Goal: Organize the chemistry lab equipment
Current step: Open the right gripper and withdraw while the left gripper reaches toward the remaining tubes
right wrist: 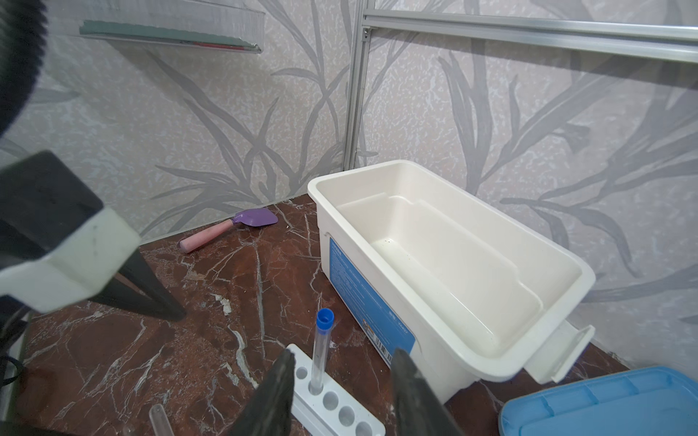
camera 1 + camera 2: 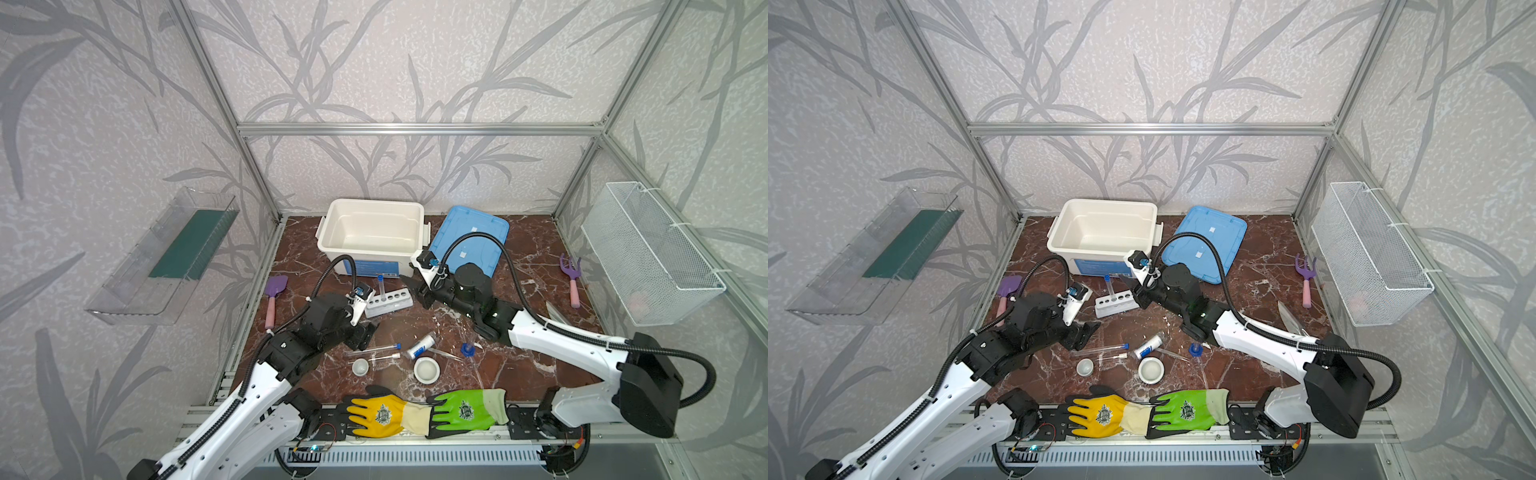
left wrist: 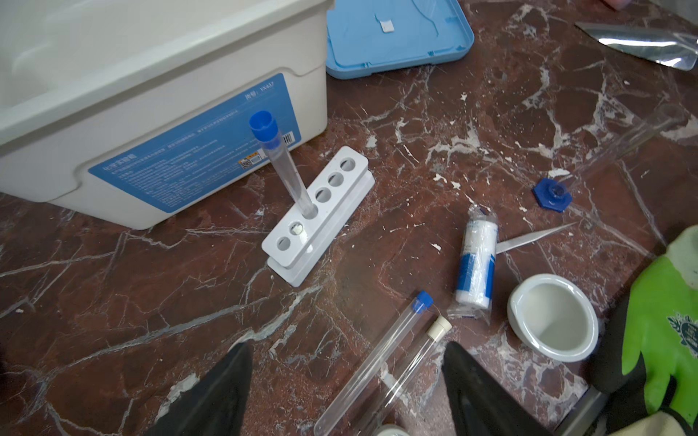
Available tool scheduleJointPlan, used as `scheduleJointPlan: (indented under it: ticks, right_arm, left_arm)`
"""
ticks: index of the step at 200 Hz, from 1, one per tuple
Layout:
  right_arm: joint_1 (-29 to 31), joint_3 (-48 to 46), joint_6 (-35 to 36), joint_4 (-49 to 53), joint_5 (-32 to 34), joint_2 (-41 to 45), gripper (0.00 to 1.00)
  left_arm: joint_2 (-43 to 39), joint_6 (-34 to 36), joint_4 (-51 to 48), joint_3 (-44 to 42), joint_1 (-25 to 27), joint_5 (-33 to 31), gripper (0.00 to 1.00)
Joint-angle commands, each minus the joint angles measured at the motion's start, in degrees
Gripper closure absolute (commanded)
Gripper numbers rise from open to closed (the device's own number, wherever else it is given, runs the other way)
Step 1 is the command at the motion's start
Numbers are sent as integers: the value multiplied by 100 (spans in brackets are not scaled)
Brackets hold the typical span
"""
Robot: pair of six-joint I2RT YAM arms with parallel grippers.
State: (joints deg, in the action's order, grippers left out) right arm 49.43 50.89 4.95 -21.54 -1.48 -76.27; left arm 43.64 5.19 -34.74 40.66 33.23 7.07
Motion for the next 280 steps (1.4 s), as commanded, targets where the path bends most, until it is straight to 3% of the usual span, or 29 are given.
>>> scheduleJointPlan:
  ticks: [1,34,114,170,211,280]
  right_arm:
    - [-94,-228,-50,771,-19,522,57]
    - [-288,-590,-225,1288,-45,1215,60]
    - [-776,-1591,-819,1184,-274,2094,70]
    - [-1059,-1977,-1016,1126,-460,2296,72]
    - [-1307,-2116,-1114,1033,-648,2348,75]
    - [-1508,-2268,-1202,880,-826,2383,75]
  left_arm:
    - [0,588,-302,63,53,304,20]
    - [219,889,-328,-88,156,-3,19]
    - [1400,1417,-367,-33,366,10,21]
    - [1836,1915,-547,-146,506,-674,28]
    - [2304,1928,-468,-95,658,-695,39]
    - [2951,2082,-310,102,799,-677,43]
